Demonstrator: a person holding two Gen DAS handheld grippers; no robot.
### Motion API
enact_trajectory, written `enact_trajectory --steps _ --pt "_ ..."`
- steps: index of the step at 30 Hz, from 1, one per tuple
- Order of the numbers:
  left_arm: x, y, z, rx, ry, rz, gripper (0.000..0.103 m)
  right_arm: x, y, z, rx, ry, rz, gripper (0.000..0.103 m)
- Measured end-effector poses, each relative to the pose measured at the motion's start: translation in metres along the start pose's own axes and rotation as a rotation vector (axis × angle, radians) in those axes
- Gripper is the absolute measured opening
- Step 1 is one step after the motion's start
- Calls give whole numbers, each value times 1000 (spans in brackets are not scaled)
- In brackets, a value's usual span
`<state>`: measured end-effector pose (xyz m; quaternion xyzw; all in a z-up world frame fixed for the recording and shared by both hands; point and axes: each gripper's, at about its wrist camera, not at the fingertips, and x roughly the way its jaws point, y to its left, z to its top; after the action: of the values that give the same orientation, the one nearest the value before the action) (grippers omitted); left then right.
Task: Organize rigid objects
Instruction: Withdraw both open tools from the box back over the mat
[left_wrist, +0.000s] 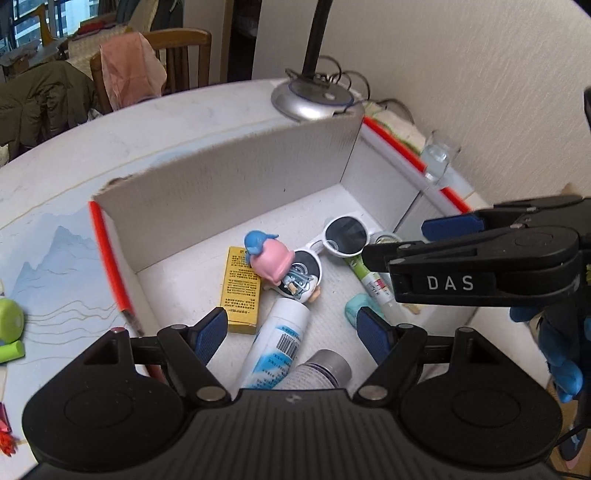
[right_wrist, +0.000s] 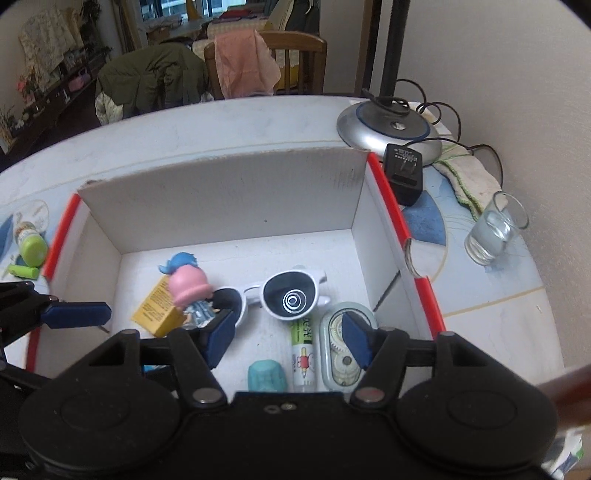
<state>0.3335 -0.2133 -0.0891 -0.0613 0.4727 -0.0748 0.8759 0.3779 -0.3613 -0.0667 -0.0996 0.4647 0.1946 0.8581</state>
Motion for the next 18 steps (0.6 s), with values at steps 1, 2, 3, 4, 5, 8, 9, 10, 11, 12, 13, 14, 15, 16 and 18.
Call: enact_trajectory --steps 1,2,3,4,5,8,9,10,11,12,13,14,15,16,18 --pt "-6 1 -2 -2 -13 2 77 -4 0 -1 4 -8 4 64" --pt "-12 2 -4 -5 -27 5 77 -8 1 -2 8 -15 9 64" --pt "-18 3 -5 -6 -40 3 77 -13 3 -4 12 -23 15 64" --pt "-24 5 -7 -6 -52 2 77 -17 4 -5 14 -33 21 64" --pt "-30 7 -9 -9 -65 4 77 -22 6 -6 14 -42 27 64" --pt "-50 13 -15 -17 -107 13 77 -38 15 -11 19 -78 46 65" --pt "-57 15 -17 -18 -121 16 77 -43 19 -12 17 -92 51 65" --pt "-64 17 -19 -20 -137 17 77 -48 23 -14 13 -106 60 65" --pt "-71 20 -21 -20 -149 16 77 -53 28 -15 11 -119 72 65" --pt "-77 22 -23 -17 -159 17 77 -58 32 -16 12 -130 78 65" --pt "-83 25 -25 -16 -171 21 77 -63 37 -17 14 -141 84 65" --pt "-89 27 -27 -14 -182 25 77 -67 42 -18 17 -152 90 66" --pt "-94 30 -29 -15 -189 28 77 -72 46 -19 19 -162 90 66" --pt "-99 34 -32 -17 -197 28 77 -75 51 -20 20 -171 91 67" --pt "-111 41 -39 -17 -210 30 77 -82 59 -22 30 -183 103 70"
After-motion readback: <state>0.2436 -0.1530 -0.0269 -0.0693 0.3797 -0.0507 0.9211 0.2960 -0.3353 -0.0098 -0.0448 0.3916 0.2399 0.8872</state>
